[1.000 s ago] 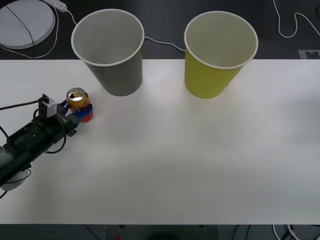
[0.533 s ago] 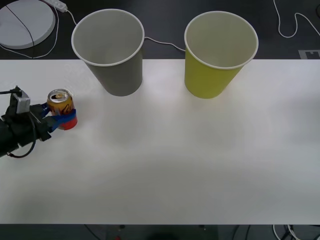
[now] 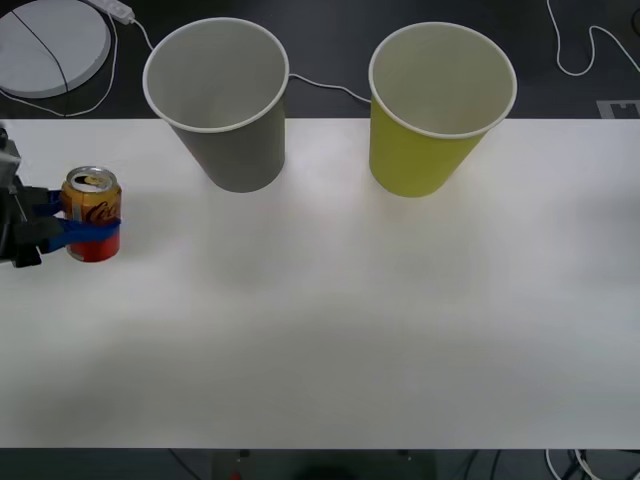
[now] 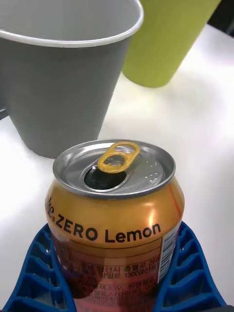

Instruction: Put the can into the green bin and the plastic bottle into the gray bin

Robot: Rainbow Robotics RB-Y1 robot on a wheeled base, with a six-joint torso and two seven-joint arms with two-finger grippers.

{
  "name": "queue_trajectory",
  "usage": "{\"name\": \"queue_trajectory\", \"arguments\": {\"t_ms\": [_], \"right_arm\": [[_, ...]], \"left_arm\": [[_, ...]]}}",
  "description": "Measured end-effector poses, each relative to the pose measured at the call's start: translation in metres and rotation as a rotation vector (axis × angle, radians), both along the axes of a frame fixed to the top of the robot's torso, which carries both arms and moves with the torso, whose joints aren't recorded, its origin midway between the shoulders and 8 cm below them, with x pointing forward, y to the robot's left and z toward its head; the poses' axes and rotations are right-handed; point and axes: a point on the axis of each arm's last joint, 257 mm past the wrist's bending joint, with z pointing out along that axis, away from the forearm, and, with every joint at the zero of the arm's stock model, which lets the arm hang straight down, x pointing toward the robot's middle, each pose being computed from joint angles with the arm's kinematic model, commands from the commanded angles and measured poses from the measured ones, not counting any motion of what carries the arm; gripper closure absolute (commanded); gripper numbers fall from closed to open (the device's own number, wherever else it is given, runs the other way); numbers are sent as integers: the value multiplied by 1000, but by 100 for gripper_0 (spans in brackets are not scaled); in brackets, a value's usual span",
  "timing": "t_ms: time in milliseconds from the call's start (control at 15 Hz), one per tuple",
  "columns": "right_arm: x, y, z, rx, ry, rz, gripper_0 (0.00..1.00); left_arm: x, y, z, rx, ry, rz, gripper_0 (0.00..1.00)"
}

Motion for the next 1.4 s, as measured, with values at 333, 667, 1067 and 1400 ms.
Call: {"name": "queue_trajectory", "arguments": {"t_ms": [333, 667, 1067, 1400], "right_arm": [[0, 0, 0, 0, 0, 0, 0], [0, 0, 0, 0, 0, 0, 0], [0, 0, 0, 0, 0, 0, 0], [0, 0, 0, 0, 0, 0, 0]], "left_arm": [[-1, 8, 36, 153, 94, 2, 100], [-18, -14, 71, 295, 136, 11, 100], [-28, -92, 117, 375, 140, -79, 100], [-33, -169, 162, 394, 102, -161, 100]]}}
